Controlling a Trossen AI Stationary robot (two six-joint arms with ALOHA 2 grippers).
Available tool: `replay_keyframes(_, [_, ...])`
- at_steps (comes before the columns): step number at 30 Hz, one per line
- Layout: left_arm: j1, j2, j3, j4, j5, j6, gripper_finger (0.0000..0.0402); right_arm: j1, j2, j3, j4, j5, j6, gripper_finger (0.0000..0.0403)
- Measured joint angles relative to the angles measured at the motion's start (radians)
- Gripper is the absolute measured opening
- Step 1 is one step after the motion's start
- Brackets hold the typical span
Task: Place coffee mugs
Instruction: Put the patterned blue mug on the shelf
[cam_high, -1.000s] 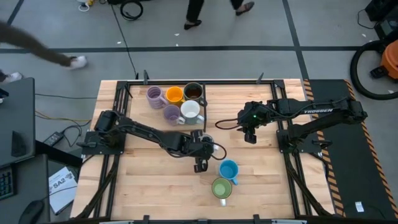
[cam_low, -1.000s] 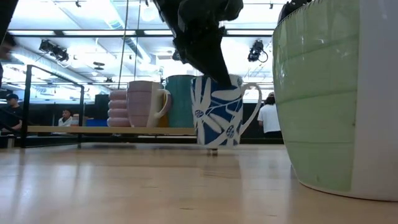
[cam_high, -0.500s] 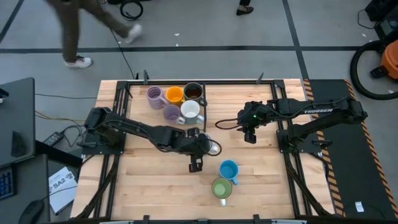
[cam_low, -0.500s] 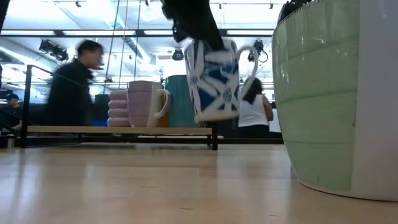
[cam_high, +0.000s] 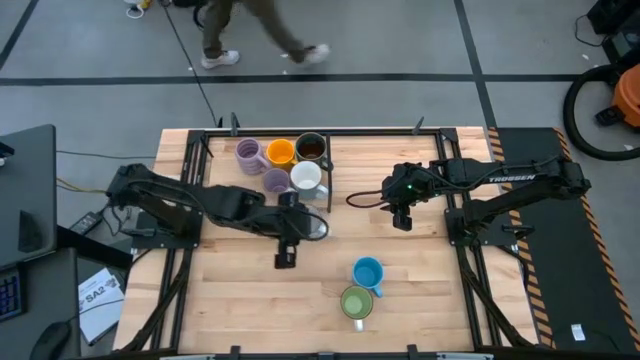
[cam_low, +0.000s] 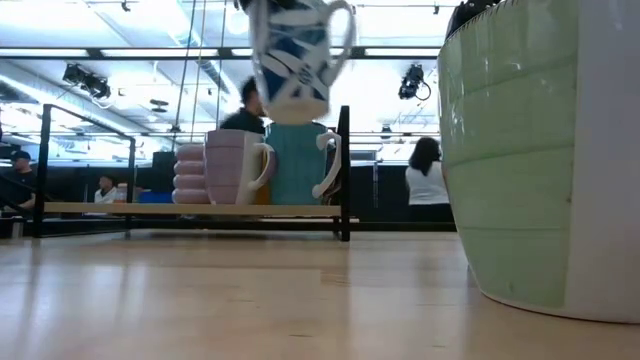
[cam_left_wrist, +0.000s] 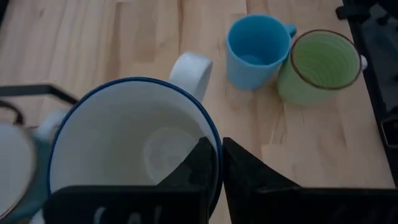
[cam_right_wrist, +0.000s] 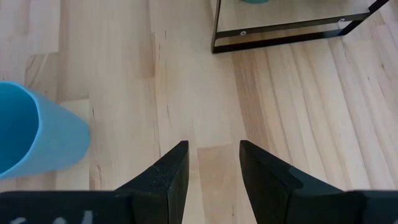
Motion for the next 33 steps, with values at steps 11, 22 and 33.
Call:
replay_keyframes(11, [0.002, -0.2, 0.0, -0.287, -0.073, 0.0, 0.0027, 0.0, 0.0, 0.0, 0.003, 0.0, 0.0, 0.0148])
replay_keyframes(22, [0.074, -0.4, 0.0, -0.589, -0.233, 0.001, 0.0027, 0.0, 0.0, 0.0, 0.04, 0.0, 0.0, 0.0148])
replay_keyframes(33, [0.198, -0.586, 0.0, -0.672, -0.22, 0.204, 0.0027, 0.0, 0.0, 0.0, 0.056, 0.0, 0.0, 0.0148])
